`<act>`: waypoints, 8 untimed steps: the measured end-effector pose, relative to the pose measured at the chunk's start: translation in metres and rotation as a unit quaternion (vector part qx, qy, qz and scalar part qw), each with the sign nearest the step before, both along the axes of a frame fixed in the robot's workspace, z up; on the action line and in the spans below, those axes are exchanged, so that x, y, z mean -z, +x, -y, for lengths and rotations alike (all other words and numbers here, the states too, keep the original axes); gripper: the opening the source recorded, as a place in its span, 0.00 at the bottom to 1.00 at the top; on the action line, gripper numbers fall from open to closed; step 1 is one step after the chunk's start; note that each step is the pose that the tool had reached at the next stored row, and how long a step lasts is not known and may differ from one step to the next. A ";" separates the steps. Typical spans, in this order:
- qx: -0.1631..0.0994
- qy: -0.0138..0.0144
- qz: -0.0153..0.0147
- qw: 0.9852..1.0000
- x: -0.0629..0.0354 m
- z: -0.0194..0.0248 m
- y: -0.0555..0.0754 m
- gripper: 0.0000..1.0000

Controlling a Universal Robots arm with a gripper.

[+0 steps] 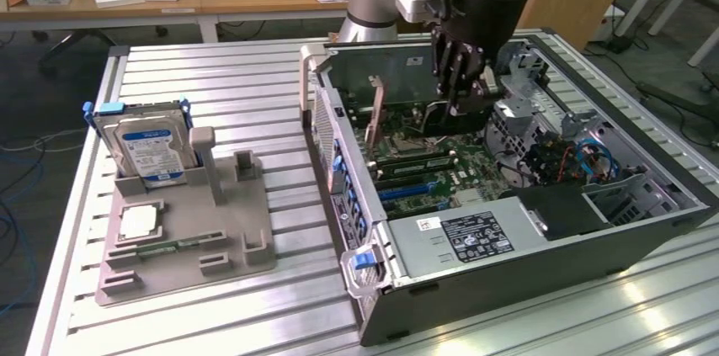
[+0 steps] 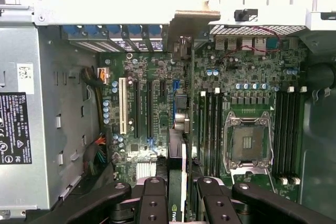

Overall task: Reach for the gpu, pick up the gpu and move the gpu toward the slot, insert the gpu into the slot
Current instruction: 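Insert the gpu into the slot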

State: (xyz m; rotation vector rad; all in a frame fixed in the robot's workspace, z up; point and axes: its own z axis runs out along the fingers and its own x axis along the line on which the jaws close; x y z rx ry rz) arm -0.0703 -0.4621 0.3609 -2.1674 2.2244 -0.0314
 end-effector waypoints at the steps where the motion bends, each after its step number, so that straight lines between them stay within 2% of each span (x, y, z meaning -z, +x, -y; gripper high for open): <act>1: 0.000 0.000 0.000 1.000 0.0009 0.0000 0.000 0.26; 8: 0.000 0.000 0.000 1.000 0.0060 0.0001 0.000 0.26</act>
